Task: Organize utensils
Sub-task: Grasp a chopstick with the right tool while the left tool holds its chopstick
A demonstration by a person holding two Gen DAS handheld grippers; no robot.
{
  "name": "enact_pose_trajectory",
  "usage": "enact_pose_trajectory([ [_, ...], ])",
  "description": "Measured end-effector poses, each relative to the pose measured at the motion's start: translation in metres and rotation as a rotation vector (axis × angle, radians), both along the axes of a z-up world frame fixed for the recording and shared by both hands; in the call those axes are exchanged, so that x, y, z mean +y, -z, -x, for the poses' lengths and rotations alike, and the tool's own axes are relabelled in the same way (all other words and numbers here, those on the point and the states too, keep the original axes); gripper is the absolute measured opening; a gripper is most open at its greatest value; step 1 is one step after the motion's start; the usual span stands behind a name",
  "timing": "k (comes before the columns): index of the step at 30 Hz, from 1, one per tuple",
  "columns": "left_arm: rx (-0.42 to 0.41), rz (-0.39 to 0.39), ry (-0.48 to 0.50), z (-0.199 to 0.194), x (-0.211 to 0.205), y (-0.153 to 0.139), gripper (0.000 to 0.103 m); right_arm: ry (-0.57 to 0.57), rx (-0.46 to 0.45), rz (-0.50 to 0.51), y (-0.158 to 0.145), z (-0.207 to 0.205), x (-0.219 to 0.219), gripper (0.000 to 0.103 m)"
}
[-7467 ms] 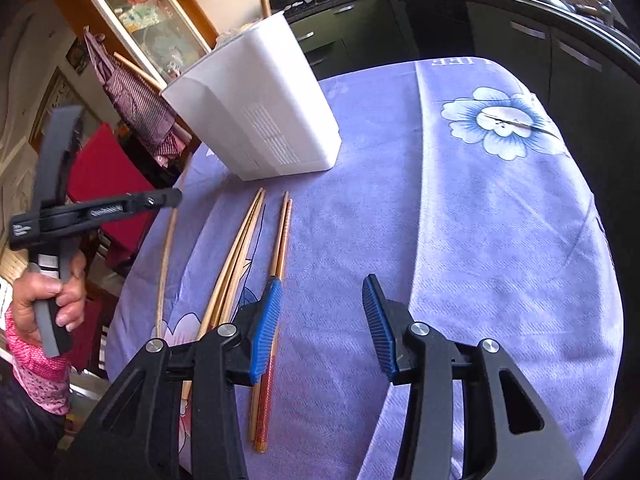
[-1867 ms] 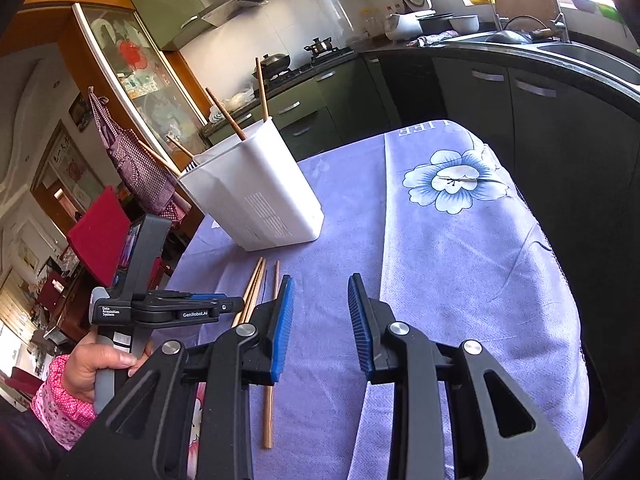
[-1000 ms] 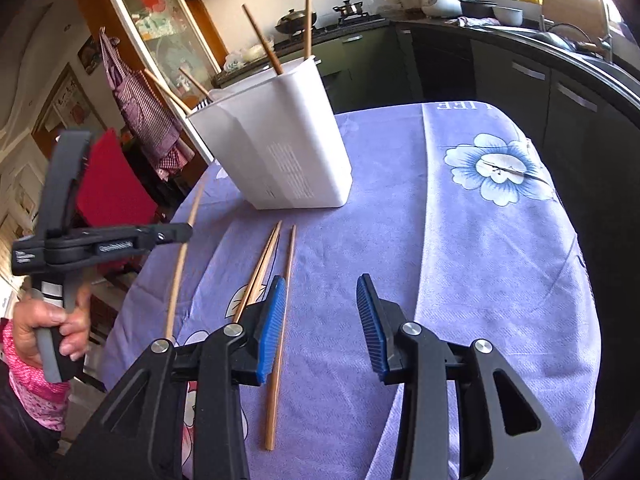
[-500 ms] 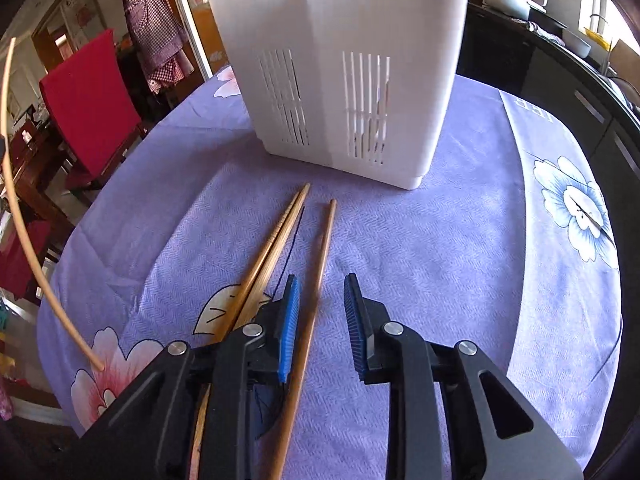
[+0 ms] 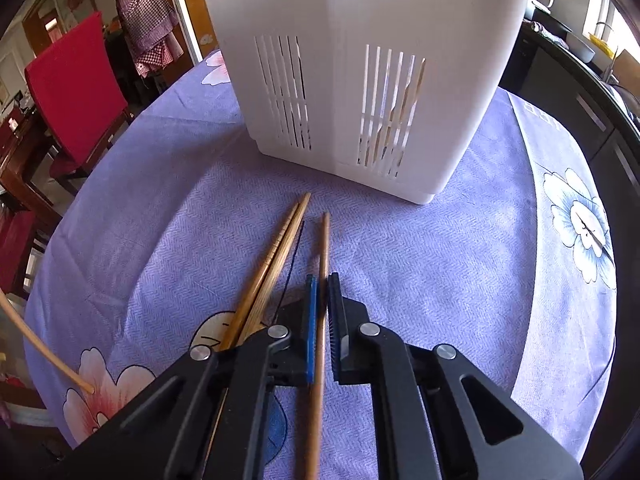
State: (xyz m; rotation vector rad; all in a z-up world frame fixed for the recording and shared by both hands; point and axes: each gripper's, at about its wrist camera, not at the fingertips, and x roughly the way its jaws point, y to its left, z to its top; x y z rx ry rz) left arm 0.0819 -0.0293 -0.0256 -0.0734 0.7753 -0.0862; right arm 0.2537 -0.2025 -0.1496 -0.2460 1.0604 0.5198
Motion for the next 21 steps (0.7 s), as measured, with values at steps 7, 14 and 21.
enact_pose_trajectory([
  [7,0.003,-0.007,0.006,0.000,-0.002,0.000,0.006,0.031,-0.072,-0.152,-0.044,0.019,-0.039,0.006],
  [14,0.002,-0.014,0.009,0.001,-0.004,0.000,0.006,0.071,-0.235,-0.320,-0.115,0.066,-0.088,0.006],
  [21,-0.001,-0.023,0.014,0.005,-0.008,0.001,0.006,0.087,-0.354,-0.355,-0.145,0.125,-0.124,0.006],
])
